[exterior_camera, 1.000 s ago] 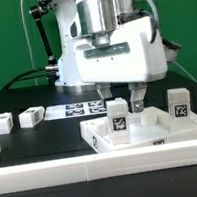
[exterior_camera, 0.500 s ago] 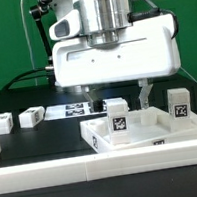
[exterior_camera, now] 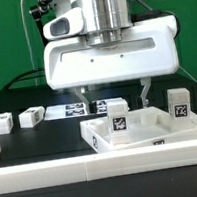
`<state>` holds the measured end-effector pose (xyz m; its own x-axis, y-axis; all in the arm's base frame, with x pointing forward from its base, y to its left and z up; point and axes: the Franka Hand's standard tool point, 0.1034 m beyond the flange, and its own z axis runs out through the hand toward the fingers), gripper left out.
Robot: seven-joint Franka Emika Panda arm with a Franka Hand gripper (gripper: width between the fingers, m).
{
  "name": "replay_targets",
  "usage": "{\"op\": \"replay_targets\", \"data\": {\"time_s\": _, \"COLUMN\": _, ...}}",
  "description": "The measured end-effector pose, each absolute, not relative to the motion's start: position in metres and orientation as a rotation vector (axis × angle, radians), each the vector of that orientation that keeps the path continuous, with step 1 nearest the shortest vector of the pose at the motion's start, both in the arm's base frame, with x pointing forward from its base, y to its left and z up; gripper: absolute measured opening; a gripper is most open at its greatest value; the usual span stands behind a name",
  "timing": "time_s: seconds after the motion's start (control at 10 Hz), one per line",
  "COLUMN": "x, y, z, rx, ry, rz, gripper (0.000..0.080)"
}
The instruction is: Assemble square table
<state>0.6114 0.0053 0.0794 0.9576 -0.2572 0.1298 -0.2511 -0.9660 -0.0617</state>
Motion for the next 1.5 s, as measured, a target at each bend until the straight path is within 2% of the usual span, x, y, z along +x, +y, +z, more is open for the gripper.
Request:
{"op": "replay_targets", "data": {"time_s": 0.4, "x": 0.6118, "y": 0.0032, "z": 0.0796, "rx": -3.092, "ry": 0.206, "rz": -0.220, "gripper": 0.0649}}
{"op": "replay_targets", "data": {"time_s": 0.5, "x": 0.6118, "y": 0.0032, "z": 0.0796, "rx": -3.091, "ry": 0.209, "rz": -0.219, "gripper": 0.0558}}
{"op": "replay_targets", "data": {"time_s": 0.6, "x": 0.6118, "y": 0.0032, "z": 0.0796, "rx": -3.087, "ry": 0.244, "rz": -0.219, "gripper": 0.0558}}
{"op": "replay_targets", "data": {"time_s": 0.7, "x": 0.6118, "y": 0.0032, "z": 0.0796, "rx": -3.087, "ry": 0.244, "rz": -0.219, "gripper": 0.0358}}
{"op": "replay_targets", "data": {"time_s": 0.8, "x": 0.6118, "y": 0.0033, "z": 0.0796, "rx": -3.085, "ry": 0.257, "rz": -0.219, "gripper": 0.0289}}
{"op": "replay_targets", "data": {"time_s": 1.5, "x": 0.6110, "y": 0.0015, "z": 0.0797, "rx": -2.757, "ry": 1.281, "rz": -0.200, "gripper": 0.0290}}
